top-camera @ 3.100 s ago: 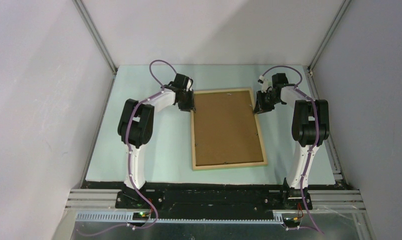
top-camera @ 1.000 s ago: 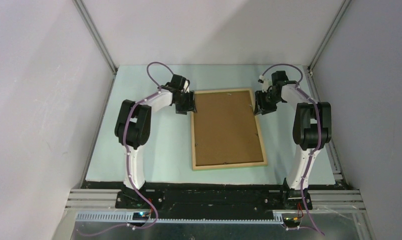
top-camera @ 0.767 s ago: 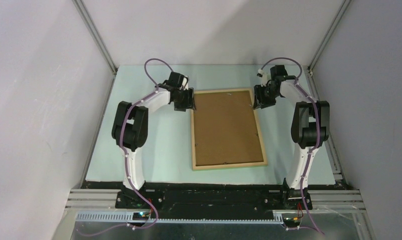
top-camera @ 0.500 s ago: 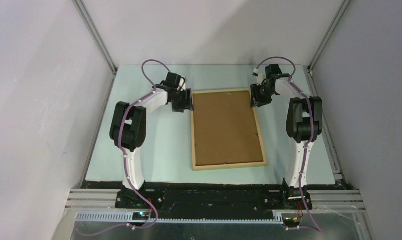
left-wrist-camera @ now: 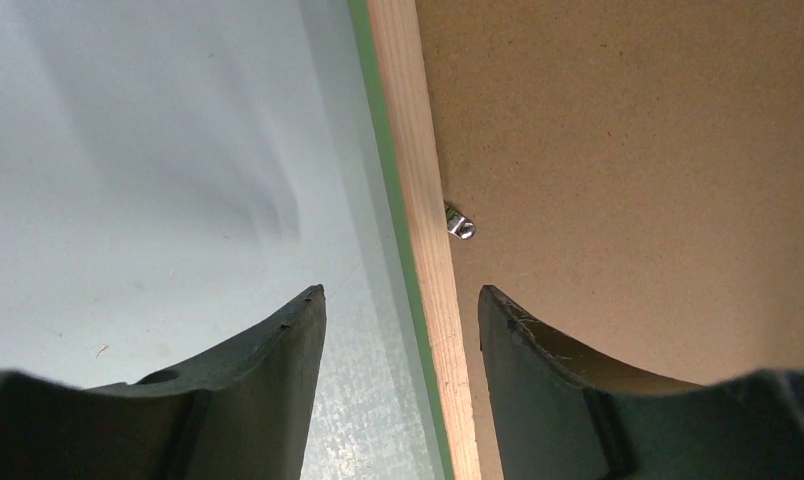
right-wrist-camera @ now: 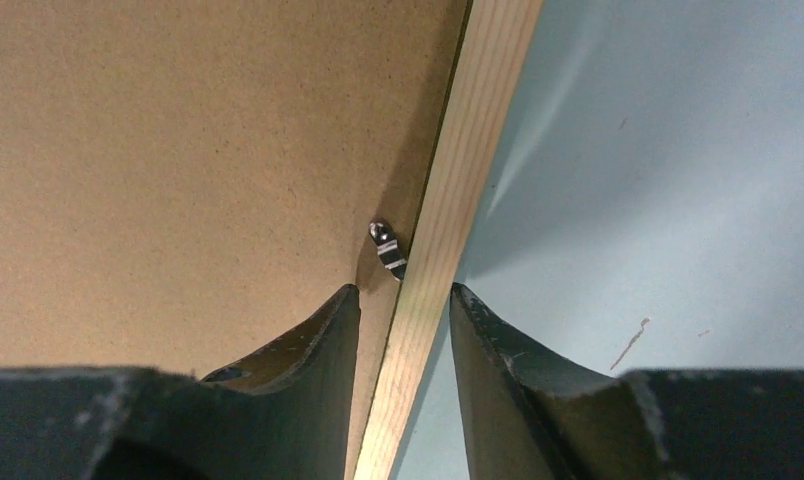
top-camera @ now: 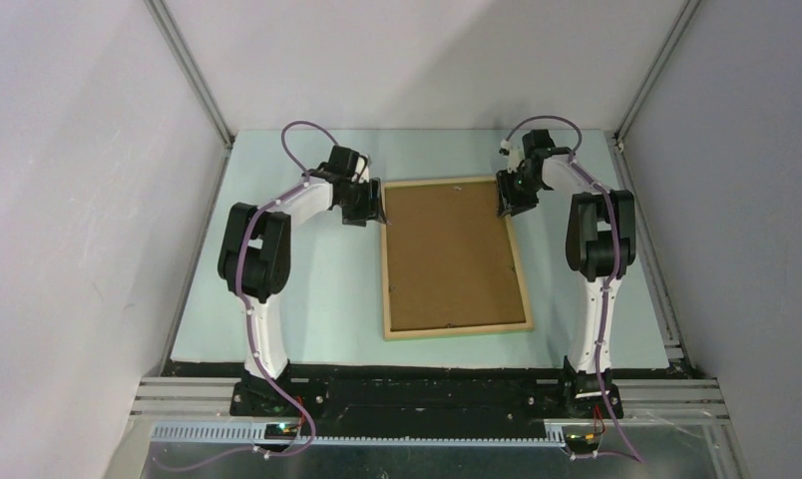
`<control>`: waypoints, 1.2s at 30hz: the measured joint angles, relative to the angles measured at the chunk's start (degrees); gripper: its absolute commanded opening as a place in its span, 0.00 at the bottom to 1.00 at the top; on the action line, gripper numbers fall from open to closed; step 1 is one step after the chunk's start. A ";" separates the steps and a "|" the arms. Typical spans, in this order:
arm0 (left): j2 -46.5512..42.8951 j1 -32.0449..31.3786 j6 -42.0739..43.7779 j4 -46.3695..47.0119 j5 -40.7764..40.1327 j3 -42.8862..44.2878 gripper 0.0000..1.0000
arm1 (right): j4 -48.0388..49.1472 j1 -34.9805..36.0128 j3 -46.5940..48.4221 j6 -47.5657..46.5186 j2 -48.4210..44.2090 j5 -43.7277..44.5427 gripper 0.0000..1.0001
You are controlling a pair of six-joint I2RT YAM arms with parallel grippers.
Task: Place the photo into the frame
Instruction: Install the photo frame at the center of the board, then adjust the photo frame at the center of the board.
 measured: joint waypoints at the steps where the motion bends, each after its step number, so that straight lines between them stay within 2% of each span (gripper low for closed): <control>1: -0.04 0.00 0.00 0.04 0.11 -0.11 0.63 | -0.09 0.04 0.33 0.00 0.28 0.13 0.41; 19: -0.68 0.31 0.00 0.00 0.66 -0.37 0.62 | -1.68 0.37 4.31 -0.04 2.95 1.40 0.25; 26: -0.70 0.33 0.07 0.04 0.70 -0.68 0.62 | -2.29 0.42 6.01 0.02 3.98 1.05 0.25; 27: -0.70 0.33 0.13 0.11 0.72 -0.87 0.62 | -2.51 0.46 6.58 0.02 4.33 0.98 0.26; 29: -0.74 0.33 0.52 0.13 0.68 -1.49 0.62 | -2.93 0.52 7.80 0.02 4.98 0.90 0.36; 32: -0.92 0.33 1.33 0.02 0.50 -2.62 0.63 | -2.99 0.63 8.83 -0.13 5.57 0.85 0.57; 34: -1.31 0.35 1.75 -0.02 0.44 -3.23 0.63 | -3.02 0.63 8.83 -0.02 5.60 0.87 0.65; 36: -2.05 0.42 2.36 -0.22 0.22 -3.56 0.63 | -2.58 0.59 8.39 -0.31 5.57 0.68 0.68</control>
